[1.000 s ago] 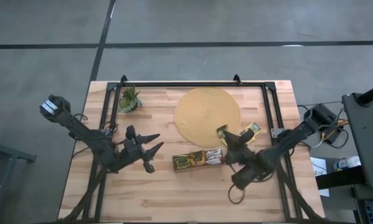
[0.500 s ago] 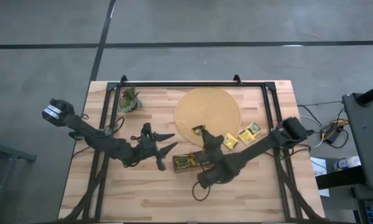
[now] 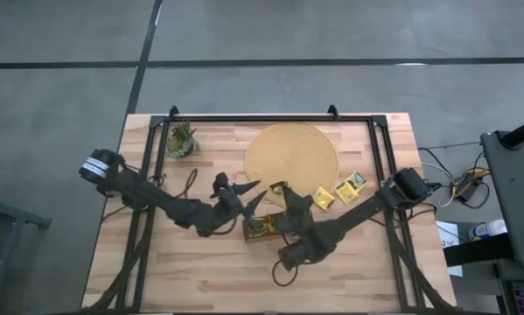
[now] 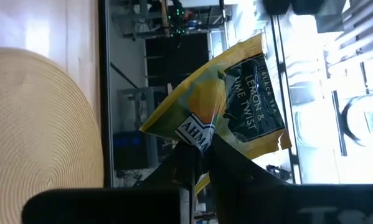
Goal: Pick & Place Tea
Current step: Put the yellow tea bag into the left section of the wooden organizer
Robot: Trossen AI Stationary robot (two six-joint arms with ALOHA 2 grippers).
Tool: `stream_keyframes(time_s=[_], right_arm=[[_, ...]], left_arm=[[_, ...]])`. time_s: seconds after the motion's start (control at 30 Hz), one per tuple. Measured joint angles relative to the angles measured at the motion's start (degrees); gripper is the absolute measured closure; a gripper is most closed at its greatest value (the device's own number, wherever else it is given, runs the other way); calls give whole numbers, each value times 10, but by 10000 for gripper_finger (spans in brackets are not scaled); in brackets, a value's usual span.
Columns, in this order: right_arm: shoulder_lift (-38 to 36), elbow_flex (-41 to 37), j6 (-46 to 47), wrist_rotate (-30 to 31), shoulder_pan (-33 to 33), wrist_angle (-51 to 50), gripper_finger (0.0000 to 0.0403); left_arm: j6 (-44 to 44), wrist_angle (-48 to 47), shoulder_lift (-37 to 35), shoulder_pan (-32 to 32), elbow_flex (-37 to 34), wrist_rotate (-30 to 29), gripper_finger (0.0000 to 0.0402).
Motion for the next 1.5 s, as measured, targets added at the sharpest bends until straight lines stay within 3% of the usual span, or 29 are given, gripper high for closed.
stream_keyframes(time_s=[0.33, 0.7, 0.83, 1.0, 1.3, 1.5], right_arm=[[0, 22, -15, 0, 7, 0, 383], [0, 43, -30, 0, 21, 3, 383], [0, 45, -33, 0, 24, 4, 383], [0, 46, -41, 0, 24, 5, 383], [0, 52, -50, 0, 22, 6, 380], [-14, 75, 5, -26, 13, 6, 318]], left_arm=[[-4, 8, 59, 15, 42, 32, 248], [-16, 9, 67, 28, 46, 80, 250], [-13, 9, 67, 28, 46, 82, 286], [8, 10, 67, 28, 46, 83, 386], [19, 12, 67, 27, 45, 90, 400], [19, 17, 66, 28, 45, 84, 401]])
